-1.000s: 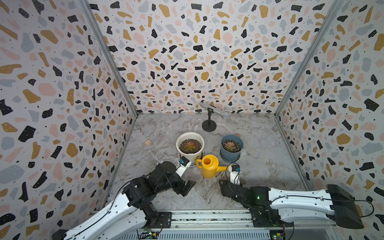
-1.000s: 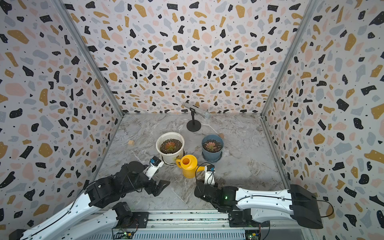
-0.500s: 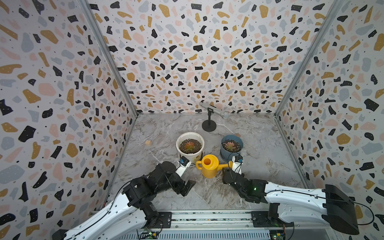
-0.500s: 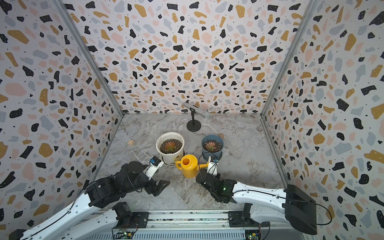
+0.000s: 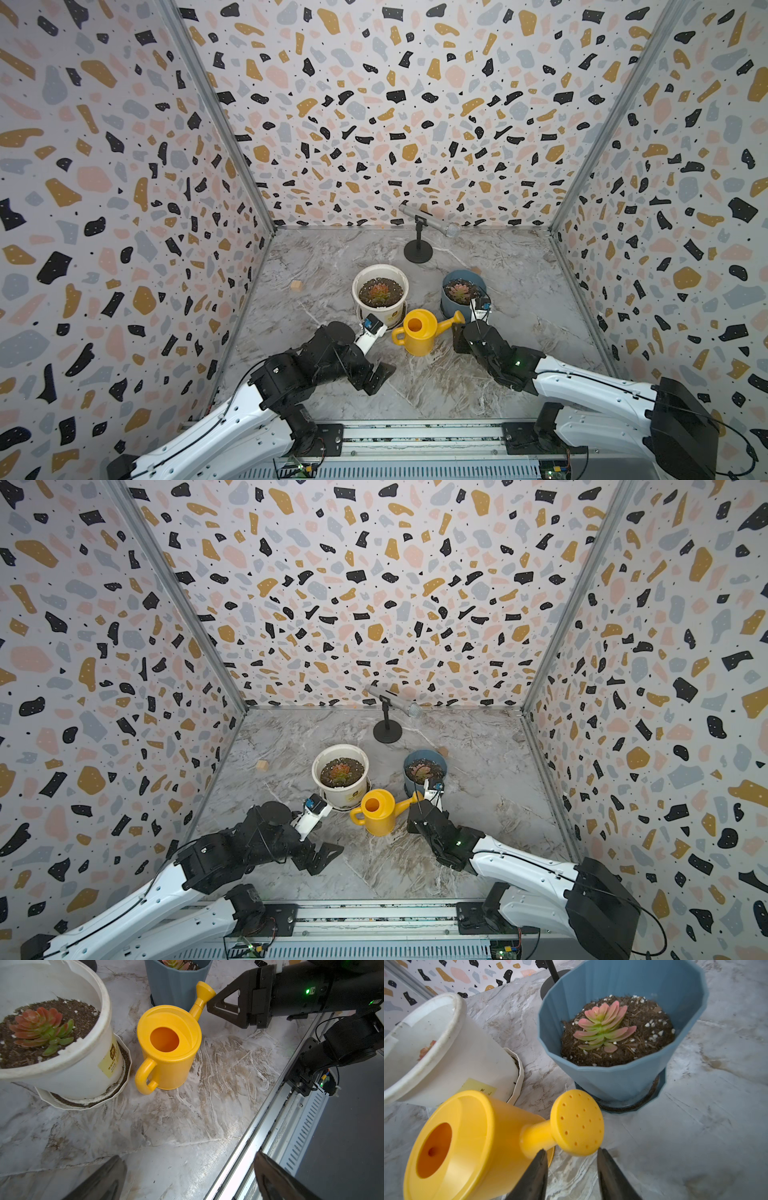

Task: Water the succulent around the soil edge
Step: Adjust the watering can at the center of the board, then pick up the watering can from the center of the board.

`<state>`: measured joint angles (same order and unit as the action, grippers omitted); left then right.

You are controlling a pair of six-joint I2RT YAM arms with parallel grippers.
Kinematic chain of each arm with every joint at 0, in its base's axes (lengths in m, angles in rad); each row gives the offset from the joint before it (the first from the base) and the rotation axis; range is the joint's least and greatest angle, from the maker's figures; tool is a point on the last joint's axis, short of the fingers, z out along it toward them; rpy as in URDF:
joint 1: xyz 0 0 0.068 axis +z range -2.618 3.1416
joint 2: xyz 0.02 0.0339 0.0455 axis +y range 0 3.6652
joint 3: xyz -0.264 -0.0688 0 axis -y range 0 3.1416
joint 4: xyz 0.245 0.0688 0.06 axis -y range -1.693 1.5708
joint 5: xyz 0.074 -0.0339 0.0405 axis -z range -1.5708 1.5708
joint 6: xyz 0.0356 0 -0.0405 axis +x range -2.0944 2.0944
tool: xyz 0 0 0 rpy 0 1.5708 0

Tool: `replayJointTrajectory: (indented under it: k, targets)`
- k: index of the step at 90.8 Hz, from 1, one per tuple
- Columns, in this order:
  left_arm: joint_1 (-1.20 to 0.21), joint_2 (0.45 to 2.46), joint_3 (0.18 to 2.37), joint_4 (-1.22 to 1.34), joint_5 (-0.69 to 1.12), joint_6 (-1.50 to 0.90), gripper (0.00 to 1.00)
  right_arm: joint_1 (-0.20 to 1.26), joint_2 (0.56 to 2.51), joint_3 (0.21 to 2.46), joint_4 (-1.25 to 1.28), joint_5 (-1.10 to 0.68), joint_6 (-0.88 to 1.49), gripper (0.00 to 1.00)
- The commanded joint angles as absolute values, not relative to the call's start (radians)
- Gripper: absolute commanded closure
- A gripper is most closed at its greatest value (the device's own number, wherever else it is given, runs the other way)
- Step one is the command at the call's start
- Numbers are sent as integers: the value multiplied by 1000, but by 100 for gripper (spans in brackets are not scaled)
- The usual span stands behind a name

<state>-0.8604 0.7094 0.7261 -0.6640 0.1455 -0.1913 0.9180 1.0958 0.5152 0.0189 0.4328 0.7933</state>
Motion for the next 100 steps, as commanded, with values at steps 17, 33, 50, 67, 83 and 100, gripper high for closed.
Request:
replayJointTrajectory:
  k: [17,33,50,67,83,100]
  targets:
    - [-866,860,764,-639,222,-161,0,910,980,476,12,239,515,45]
    - [-866,984,875,-702,163,-93,0,909,869,379,117,166,466,30]
    - [-863,1084,934,-718,69,4,0,910,835,355,159,102,455,30]
    - [-851,1166,968,-685,11,120,3,910,829,346,183,50,435,32]
    - [-810,1232,996,-647,53,211,13,909,826,336,198,51,430,32]
    - [-763,1313,1008,-577,109,243,18,910,819,337,198,46,426,32]
